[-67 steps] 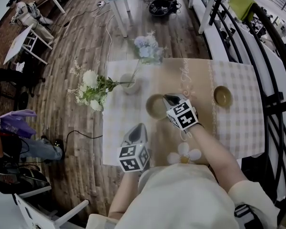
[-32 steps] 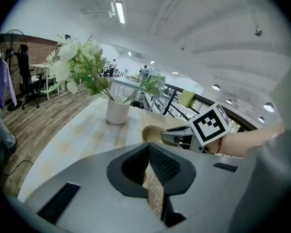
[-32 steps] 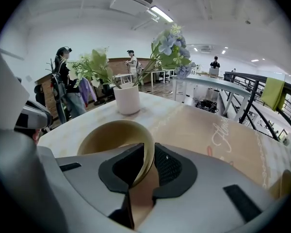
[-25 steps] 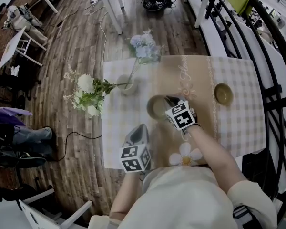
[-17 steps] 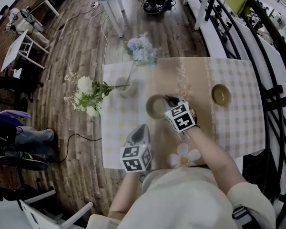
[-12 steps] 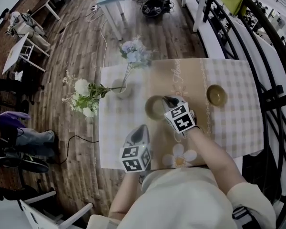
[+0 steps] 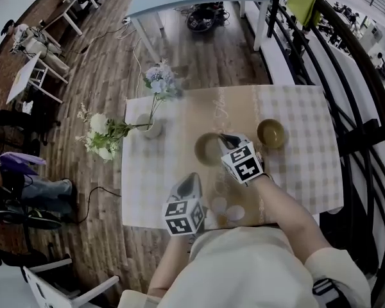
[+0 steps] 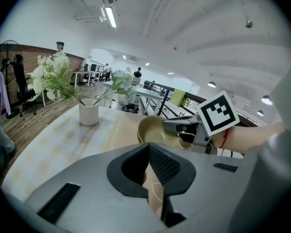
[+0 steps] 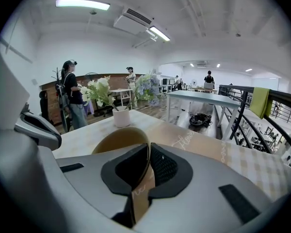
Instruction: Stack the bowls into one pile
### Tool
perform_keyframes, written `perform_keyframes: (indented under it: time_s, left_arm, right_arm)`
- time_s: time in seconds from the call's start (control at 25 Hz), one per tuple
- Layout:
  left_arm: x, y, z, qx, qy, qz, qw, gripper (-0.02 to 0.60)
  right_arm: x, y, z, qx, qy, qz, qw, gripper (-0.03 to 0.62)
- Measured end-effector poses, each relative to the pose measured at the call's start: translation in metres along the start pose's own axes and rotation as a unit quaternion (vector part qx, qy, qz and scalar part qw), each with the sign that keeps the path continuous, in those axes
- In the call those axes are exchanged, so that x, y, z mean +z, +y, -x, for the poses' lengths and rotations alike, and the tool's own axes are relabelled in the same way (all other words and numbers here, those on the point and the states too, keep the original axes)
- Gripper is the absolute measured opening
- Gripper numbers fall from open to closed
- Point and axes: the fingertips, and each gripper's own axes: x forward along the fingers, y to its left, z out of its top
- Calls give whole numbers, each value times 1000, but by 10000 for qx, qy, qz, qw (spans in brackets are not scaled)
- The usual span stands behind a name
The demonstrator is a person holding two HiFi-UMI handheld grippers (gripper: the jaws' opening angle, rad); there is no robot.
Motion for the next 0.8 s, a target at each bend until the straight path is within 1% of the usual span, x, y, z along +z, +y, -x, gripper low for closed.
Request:
perform_keyframes:
  time_s: [0.4,0.8]
  left_arm:
    - [5,-58,-9,-39,-97,-128,9999,5]
    - [-7,-103,-21,58,-126,-59,9999,5]
  right_arm:
    - [-1,-39,42,-20,-168,-15,9999,17]
    - [-12,-77,69,18,-248,89,9997,17]
